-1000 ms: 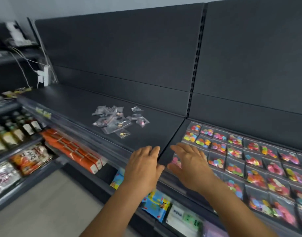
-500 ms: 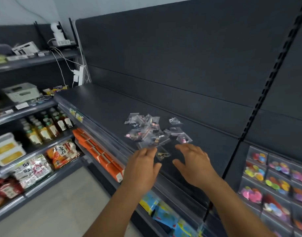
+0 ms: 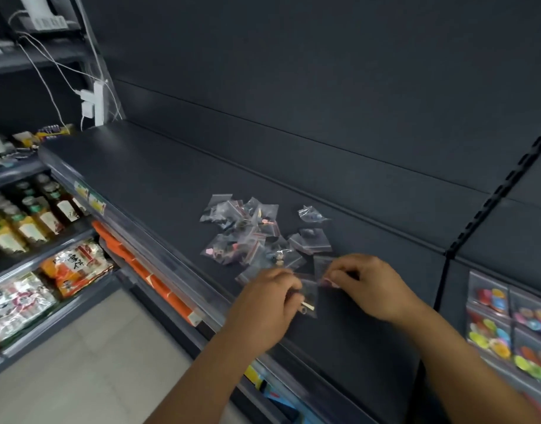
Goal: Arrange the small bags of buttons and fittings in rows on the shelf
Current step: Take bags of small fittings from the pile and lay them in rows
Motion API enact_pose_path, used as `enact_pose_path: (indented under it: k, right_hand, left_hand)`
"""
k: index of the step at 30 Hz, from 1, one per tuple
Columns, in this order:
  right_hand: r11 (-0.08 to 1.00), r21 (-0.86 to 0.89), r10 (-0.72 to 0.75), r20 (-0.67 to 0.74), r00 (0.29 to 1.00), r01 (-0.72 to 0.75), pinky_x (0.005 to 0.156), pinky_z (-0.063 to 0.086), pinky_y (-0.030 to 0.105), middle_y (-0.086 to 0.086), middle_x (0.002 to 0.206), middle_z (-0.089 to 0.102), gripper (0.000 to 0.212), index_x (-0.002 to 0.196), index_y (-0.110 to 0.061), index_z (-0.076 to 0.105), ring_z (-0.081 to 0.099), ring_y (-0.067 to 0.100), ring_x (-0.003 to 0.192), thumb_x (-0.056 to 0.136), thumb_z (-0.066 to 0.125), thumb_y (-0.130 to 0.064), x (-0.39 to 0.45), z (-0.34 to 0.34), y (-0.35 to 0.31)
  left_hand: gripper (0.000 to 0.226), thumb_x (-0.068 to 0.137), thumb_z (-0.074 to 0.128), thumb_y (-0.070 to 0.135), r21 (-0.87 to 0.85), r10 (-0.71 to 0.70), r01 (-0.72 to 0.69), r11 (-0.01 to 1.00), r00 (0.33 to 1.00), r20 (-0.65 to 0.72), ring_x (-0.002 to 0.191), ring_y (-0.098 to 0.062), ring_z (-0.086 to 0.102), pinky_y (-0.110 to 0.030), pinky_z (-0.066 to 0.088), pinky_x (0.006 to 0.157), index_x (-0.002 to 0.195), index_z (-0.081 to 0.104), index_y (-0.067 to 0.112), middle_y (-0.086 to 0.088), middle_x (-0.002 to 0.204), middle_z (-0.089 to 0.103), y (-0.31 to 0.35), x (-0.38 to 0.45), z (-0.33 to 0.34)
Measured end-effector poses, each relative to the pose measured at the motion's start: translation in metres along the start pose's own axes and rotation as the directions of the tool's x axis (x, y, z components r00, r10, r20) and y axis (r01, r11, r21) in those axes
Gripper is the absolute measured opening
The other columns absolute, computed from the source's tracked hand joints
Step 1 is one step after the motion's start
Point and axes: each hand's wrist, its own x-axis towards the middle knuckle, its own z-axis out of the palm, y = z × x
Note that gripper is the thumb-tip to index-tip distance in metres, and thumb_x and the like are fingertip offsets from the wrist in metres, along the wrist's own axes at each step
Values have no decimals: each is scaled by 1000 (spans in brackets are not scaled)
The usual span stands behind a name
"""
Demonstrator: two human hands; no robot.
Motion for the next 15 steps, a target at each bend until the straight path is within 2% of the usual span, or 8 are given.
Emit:
enact_pose_path:
  k: [2,3,5,7,10,13,15]
  right_hand:
    - [995,22,97,-137,986,-95,70,37,3,-13,98,58,10,91,-33,65,57,-1,86,90,59,-25,3,0,3]
    - [986,21,165,-180,970,-164,75,39,8,-9,103,58,14,103,-28,65,58,5,93,90,59,-27,5,3,3]
    - [961,4,273,-180,945,-277,89,43,24,-2,118,57,40,125,-21,56,55,17,110,87,63,-31,8,10,1]
    - [940,-2,339,-143,930,-342,92,45,31,1,119,57,55,134,-18,49,52,21,114,84,66,-30,11,16,-5]
    - [903,80,427,-66,902,-422,74,45,25,-5,90,58,44,123,-17,56,59,17,92,81,67,-21,15,19,-17]
    - [871,220,463,-71,883,-439,57,43,23,-5,71,56,14,87,-21,63,53,11,63,77,68,-11,13,19,-23]
    - [830,361,486,-92,869,-425,54,42,22,-2,67,56,14,75,-19,60,49,12,58,76,68,-7,6,18,-27]
  left_hand:
    - [31,94,49,41,-12,-81,81,997,995,-54,114,-9,44,-24,39,95,119,56,24,8,120,52,-1,0,0]
    - [37,93,49,45,-4,-117,117,993,991,-59,115,-11,44,-27,40,96,123,53,25,6,120,51,-1,0,0]
    - [50,90,50,53,45,-145,146,988,989,-20,119,-14,42,-29,41,98,131,47,24,4,125,50,3,0,2]
    - [62,87,55,53,65,-160,157,985,987,36,123,-16,40,-29,39,100,138,40,21,1,131,47,8,0,4]
    - [72,85,67,39,-39,-228,232,972,969,94,121,-20,47,-31,43,97,143,30,18,-3,130,51,13,4,6]
    - [80,82,72,24,-225,-282,305,926,951,128,91,-16,61,-28,51,75,144,23,18,2,98,62,10,6,6]
    - [74,81,71,17,-350,-280,325,879,944,173,70,-8,58,-17,44,60,141,27,19,8,77,57,6,6,6]
